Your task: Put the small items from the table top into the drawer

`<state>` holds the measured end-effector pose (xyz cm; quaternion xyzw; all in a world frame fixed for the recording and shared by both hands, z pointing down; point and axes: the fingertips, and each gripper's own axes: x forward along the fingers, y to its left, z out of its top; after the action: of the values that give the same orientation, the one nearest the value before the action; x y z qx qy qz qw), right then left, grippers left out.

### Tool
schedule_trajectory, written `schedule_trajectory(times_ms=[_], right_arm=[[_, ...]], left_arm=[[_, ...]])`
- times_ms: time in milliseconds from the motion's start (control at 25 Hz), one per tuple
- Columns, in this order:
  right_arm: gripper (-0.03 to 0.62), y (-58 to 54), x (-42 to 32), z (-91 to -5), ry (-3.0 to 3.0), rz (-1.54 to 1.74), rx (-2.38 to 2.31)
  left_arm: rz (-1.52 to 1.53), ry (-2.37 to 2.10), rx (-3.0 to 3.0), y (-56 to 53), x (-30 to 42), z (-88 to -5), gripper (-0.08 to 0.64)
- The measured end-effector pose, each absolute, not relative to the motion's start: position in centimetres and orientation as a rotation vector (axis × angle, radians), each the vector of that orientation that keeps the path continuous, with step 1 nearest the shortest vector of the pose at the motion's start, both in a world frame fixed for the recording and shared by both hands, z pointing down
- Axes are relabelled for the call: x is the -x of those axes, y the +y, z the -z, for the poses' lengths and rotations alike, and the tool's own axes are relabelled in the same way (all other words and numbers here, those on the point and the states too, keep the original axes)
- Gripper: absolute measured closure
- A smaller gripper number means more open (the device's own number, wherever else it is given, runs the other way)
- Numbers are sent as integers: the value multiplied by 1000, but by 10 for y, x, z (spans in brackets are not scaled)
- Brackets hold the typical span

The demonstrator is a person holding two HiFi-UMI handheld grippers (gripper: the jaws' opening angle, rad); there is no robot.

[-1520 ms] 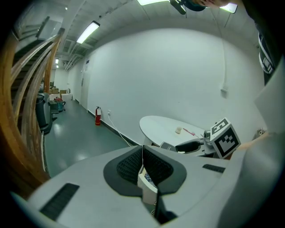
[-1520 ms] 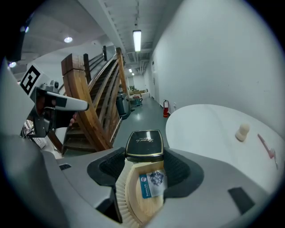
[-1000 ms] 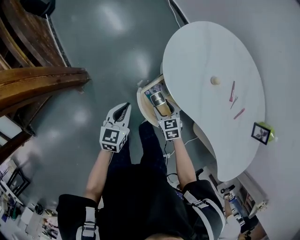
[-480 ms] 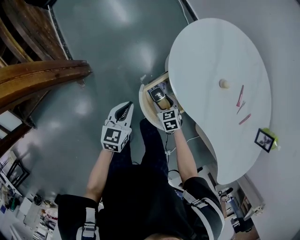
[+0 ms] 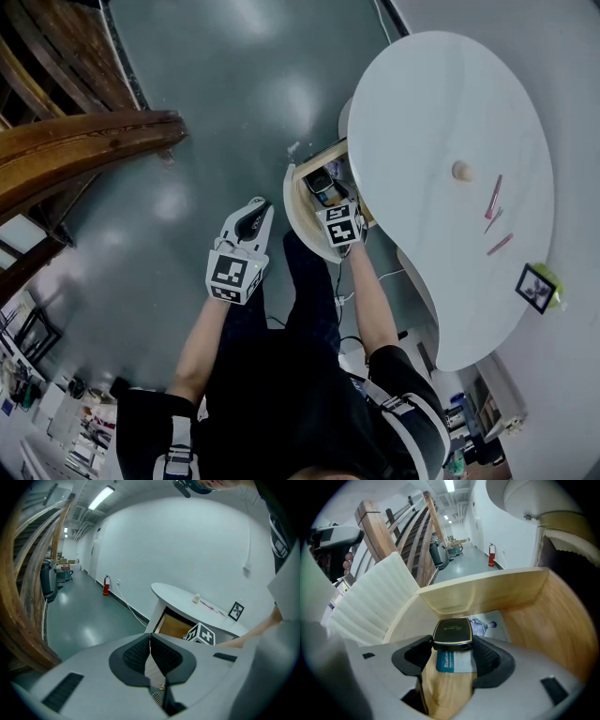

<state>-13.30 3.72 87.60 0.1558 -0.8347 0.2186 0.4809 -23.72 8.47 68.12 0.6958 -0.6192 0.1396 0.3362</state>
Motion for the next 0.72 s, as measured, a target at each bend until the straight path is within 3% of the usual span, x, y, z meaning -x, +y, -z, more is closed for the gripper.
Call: schedule_trajectory(times_ms=[720], right_arm=[[318, 31, 134, -871, -2035, -515, -436]], left_arm=[[-368, -1628, -1807, 94, 244, -675, 539]])
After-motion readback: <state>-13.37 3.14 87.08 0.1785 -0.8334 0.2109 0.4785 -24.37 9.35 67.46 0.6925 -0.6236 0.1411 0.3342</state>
